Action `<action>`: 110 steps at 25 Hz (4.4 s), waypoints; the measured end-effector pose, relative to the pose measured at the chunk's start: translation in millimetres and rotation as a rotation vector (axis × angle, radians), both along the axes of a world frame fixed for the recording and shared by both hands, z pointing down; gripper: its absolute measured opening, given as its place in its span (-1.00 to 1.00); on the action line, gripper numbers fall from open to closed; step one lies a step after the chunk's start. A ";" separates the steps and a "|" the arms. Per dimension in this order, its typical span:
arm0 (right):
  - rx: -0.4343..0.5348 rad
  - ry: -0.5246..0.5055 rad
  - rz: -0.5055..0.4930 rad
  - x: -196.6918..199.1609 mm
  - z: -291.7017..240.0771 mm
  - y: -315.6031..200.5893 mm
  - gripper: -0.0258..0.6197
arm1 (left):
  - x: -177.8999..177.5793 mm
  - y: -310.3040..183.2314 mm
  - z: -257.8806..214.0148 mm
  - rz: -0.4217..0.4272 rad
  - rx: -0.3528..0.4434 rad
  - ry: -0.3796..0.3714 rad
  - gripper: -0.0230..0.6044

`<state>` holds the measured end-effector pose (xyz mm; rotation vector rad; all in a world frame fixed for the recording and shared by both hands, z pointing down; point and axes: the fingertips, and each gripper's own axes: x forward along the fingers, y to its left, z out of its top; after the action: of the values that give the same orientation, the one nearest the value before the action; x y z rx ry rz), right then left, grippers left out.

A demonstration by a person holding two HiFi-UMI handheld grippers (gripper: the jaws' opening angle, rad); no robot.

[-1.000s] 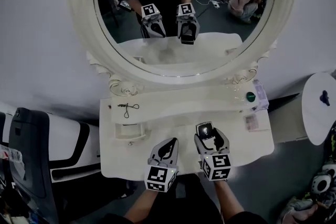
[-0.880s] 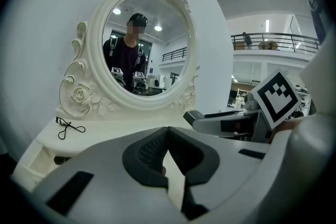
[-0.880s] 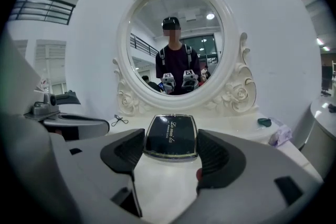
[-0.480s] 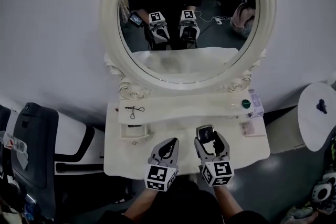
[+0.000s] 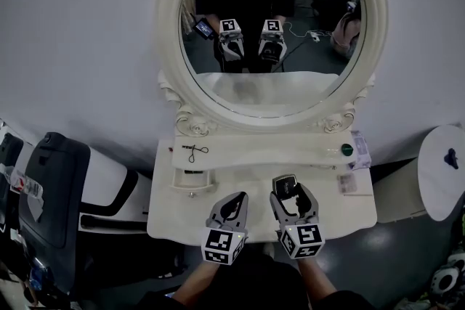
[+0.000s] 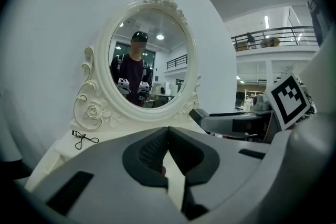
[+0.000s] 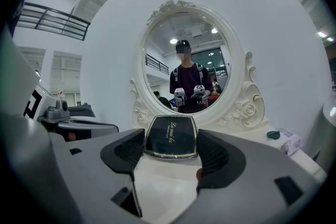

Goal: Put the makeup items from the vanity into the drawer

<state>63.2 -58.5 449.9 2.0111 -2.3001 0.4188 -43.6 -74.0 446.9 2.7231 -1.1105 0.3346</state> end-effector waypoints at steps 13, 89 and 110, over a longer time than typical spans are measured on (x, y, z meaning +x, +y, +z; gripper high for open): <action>-0.009 -0.003 -0.271 -56.7 7.3 -16.7 0.04 | -57.4 7.5 3.4 -0.259 -0.007 -0.020 -0.88; -0.434 0.035 -0.742 -304.1 133.6 -133.6 0.04 | -257.9 -77.8 106.9 -0.469 -0.186 0.021 -0.88; -0.120 -0.041 -0.659 -275.6 43.3 -111.8 -0.73 | -238.2 -74.6 43.2 -0.412 -0.079 0.024 -0.88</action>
<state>-212.4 -170.2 493.2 1.0974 -2.6905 0.5216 -281.9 -148.6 490.1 2.3451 -1.5703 0.2731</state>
